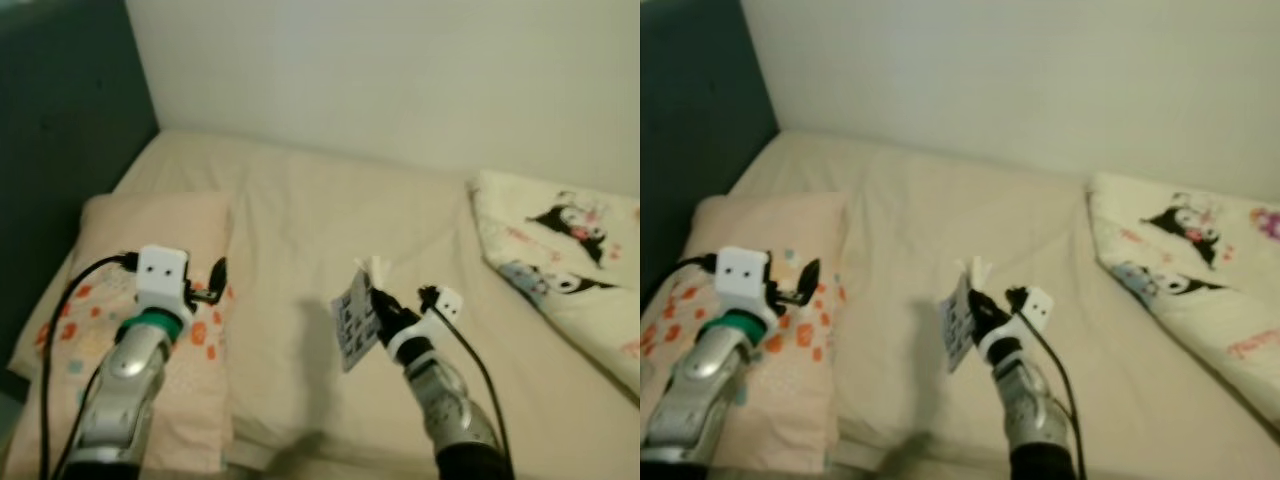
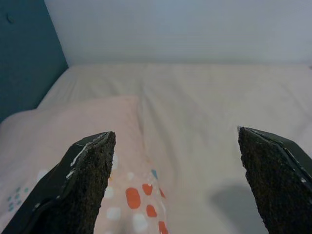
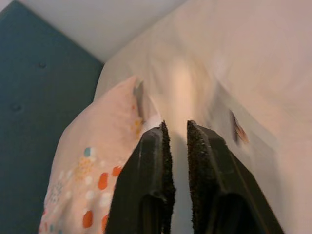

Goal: Clean up the room

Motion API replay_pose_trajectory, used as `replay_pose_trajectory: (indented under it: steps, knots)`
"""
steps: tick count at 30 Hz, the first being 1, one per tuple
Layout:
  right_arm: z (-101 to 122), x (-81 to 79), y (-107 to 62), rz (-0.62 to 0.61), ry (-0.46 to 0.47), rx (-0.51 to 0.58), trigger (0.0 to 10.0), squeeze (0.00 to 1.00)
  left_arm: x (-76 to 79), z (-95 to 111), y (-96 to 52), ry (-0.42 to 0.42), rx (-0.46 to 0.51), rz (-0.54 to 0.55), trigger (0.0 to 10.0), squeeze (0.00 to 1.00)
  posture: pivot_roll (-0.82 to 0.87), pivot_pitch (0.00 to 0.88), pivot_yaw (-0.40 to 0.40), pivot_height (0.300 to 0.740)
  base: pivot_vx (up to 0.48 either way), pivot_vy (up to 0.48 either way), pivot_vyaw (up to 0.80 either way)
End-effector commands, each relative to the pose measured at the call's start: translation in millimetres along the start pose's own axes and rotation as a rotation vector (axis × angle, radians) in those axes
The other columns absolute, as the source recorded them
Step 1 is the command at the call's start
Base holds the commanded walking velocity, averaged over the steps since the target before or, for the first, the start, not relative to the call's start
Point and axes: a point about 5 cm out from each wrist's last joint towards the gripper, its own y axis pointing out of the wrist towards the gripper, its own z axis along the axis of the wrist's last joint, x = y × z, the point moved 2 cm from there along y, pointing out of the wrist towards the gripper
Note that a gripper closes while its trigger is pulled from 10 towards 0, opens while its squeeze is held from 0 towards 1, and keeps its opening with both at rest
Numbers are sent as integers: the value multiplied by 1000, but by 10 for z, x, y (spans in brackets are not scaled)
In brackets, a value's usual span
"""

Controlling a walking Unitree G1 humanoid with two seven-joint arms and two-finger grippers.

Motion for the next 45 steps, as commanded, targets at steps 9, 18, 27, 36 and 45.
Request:
replay_pose_trajectory:
  steps: [9,18,27,36,45]
  knots:
    - [-12,25,-9,3,33,-19,10000,0,22,-82,-10,10,-33,-7,10000,0,157,0,-1,691,0,0,0]
    - [-52,14,-11,15,41,-46,10000,0,22,-88,-19,12,-34,-6,10000,0,160,0,-8,656,0,0,0]
    - [-37,54,-4,-2,22,-55,10000,0,27,-118,-27,18,-45,-9,10000,0,159,0,-9,636,0,0,0]
    - [-41,122,-31,-30,-12,-66,10000,0,70,-152,-37,20,-56,-19,10000,0,153,0,-13,636,0,0,0]
    - [-75,123,-38,-22,-26,-85,10000,0,63,-201,-67,28,-73,-18,10000,0,155,0,-20,636,0,0,0]
